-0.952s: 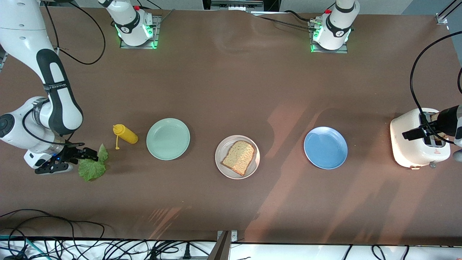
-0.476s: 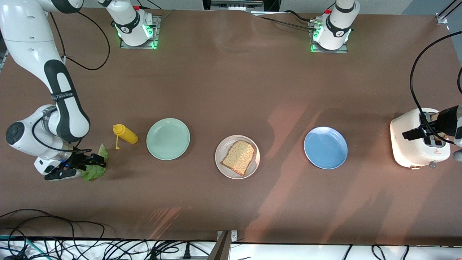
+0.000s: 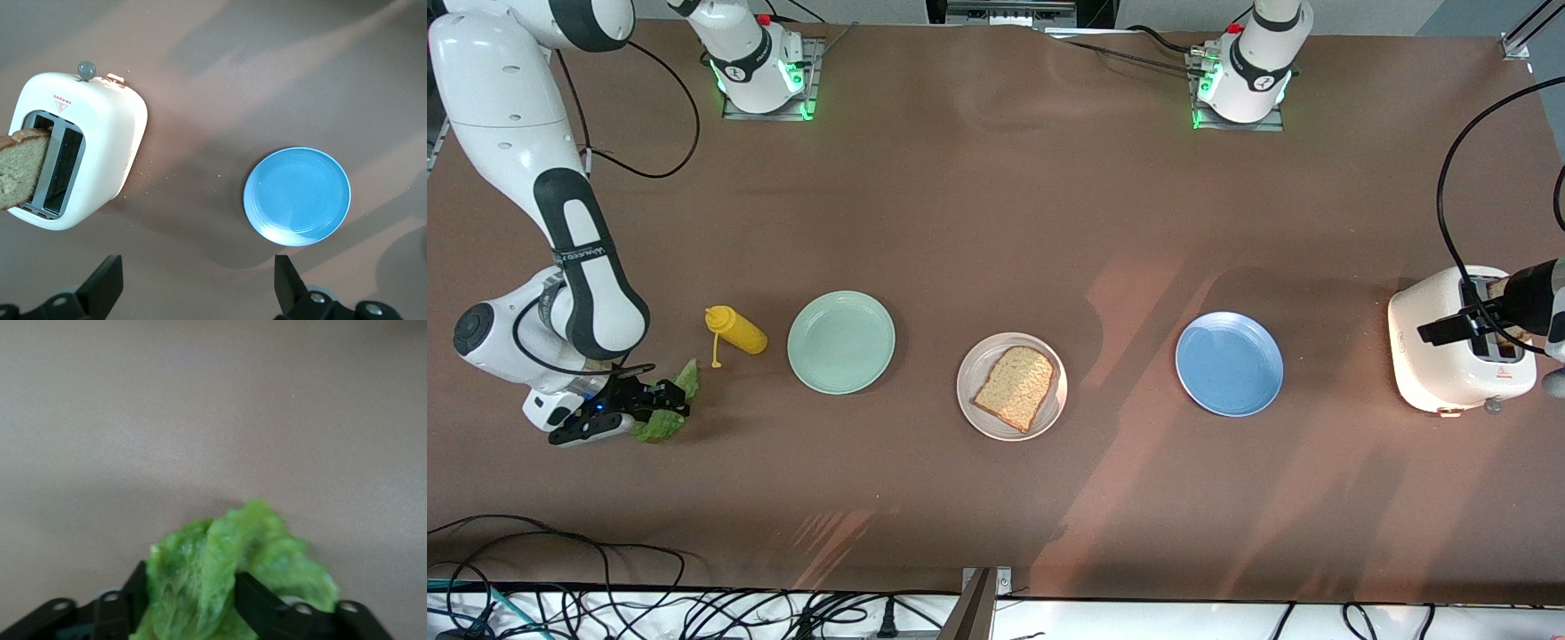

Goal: Make sandwich on beige plate with both arms
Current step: 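Lower the right gripper onto the green lettuce leaf and grasp it, then lift the lettuce and carry it toward the beige plate with the right gripper, then lower the lettuce onto the toast on the beige plate with the right gripper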

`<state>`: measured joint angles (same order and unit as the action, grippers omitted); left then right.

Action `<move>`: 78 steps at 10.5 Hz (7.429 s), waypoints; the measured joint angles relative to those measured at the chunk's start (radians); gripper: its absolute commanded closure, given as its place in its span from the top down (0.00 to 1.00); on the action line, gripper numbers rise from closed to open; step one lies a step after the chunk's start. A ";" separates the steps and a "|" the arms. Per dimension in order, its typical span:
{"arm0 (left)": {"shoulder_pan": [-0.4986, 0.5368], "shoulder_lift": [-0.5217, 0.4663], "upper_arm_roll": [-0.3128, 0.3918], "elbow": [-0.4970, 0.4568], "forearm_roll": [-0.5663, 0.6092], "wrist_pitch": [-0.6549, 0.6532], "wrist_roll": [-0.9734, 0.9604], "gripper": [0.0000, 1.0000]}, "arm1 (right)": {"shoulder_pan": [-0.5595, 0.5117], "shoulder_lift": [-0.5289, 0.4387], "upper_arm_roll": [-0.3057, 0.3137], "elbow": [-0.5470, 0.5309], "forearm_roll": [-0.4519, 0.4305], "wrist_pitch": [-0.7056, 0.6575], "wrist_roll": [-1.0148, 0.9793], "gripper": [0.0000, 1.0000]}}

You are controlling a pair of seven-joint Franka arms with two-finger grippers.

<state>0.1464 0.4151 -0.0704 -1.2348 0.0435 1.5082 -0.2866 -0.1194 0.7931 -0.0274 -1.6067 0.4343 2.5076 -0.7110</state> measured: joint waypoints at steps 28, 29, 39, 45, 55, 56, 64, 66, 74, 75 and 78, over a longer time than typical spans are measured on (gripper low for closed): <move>0.000 0.000 -0.008 -0.014 0.000 0.000 0.000 1.00 | 0.156 -0.199 -0.014 0.512 -0.192 -0.945 0.638 0.00; 0.000 0.000 -0.008 -0.014 0.000 0.000 0.000 1.00 | 0.182 -0.189 -0.014 0.512 -0.192 -0.941 0.675 0.00; 0.000 0.000 -0.009 -0.016 0.000 0.000 0.000 1.00 | 0.472 -0.076 0.005 0.510 -0.209 -0.651 1.043 0.00; 0.000 0.000 -0.009 -0.016 0.000 0.000 0.000 1.00 | 0.565 -0.001 0.005 0.510 -0.202 -0.511 1.167 0.00; 0.000 -0.001 -0.009 -0.017 0.000 0.000 0.000 1.00 | 0.836 0.214 -0.064 0.509 -0.201 -0.070 1.655 0.00; 0.000 -0.001 -0.009 -0.017 0.000 0.000 0.000 1.00 | 0.839 0.224 -0.064 0.509 -0.201 -0.058 1.658 0.00; 0.000 -0.001 -0.009 -0.017 0.000 0.000 0.000 1.00 | 0.842 0.233 -0.090 0.519 -0.202 -0.177 1.656 0.00; 0.000 -0.001 -0.009 -0.017 0.000 0.000 0.000 1.00 | 0.842 0.232 -0.108 0.525 -0.202 -0.291 1.653 0.00; 0.001 -0.001 -0.009 -0.017 0.000 0.000 0.000 1.00 | 0.846 0.244 -0.101 0.520 -0.202 -0.270 1.651 0.00; 0.001 -0.001 -0.009 -0.017 0.000 0.000 0.003 1.00 | 0.850 0.245 -0.094 0.520 -0.202 -0.250 1.651 0.00; 0.001 -0.001 -0.009 -0.017 0.000 0.000 0.058 1.00 | 0.859 0.236 -0.084 0.522 -0.202 -0.237 1.652 0.00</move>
<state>0.1474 0.4145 -0.0796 -1.2522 0.0435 1.5082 -0.2283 0.7398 1.0294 -0.1114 -1.0848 0.2327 2.2702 0.9409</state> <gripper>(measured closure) 0.000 0.921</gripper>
